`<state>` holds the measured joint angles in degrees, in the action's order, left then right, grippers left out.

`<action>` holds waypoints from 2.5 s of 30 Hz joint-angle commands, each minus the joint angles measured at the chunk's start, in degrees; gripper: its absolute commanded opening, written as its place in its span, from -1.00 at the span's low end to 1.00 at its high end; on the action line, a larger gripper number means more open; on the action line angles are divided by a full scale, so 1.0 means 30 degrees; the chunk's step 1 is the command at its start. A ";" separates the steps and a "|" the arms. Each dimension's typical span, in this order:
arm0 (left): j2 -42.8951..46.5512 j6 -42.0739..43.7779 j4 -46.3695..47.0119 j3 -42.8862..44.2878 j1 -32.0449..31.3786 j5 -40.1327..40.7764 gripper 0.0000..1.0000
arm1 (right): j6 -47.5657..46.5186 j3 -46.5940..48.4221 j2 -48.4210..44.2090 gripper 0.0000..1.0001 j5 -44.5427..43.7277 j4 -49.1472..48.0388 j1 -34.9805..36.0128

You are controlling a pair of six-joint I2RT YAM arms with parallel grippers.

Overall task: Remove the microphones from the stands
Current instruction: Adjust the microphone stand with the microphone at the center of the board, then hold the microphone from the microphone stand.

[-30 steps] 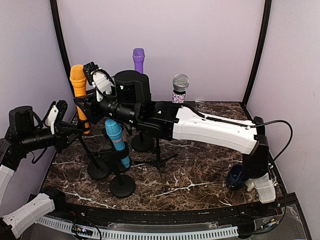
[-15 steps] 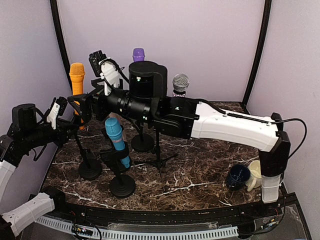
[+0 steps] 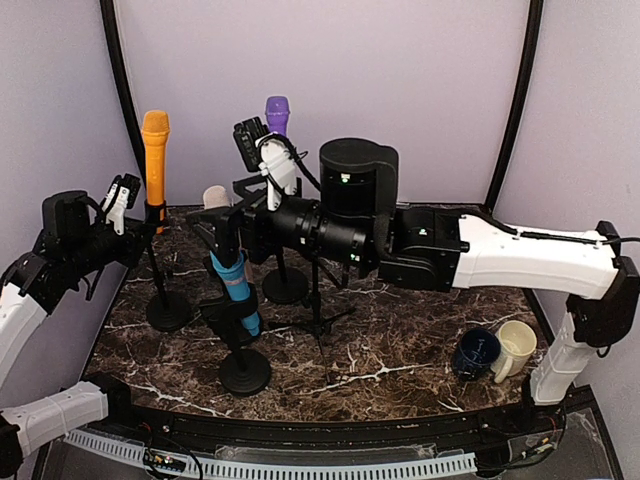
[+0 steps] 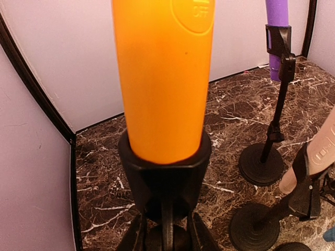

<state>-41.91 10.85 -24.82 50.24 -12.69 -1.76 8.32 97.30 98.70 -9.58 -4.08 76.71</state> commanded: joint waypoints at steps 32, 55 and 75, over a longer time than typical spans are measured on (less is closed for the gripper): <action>0.2872 -0.3212 0.2665 -0.2293 0.1300 0.2570 0.59 | 0.1234 -0.0088 0.1869 0.17 -0.3692 0.3365 0.0754; 0.3215 -0.4615 -0.5718 0.3339 0.1300 -0.5968 0.41 | 0.1849 0.0584 0.2167 -0.70 -0.4769 0.3898 0.0798; 0.2413 -0.2976 -0.4101 0.2016 0.0360 -1.1848 0.39 | 0.2117 0.2109 0.3015 -0.85 -0.5883 0.5029 0.0798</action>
<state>-32.80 0.84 -40.10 57.74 -10.66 -34.13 14.06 100.62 106.83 -24.77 12.32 78.76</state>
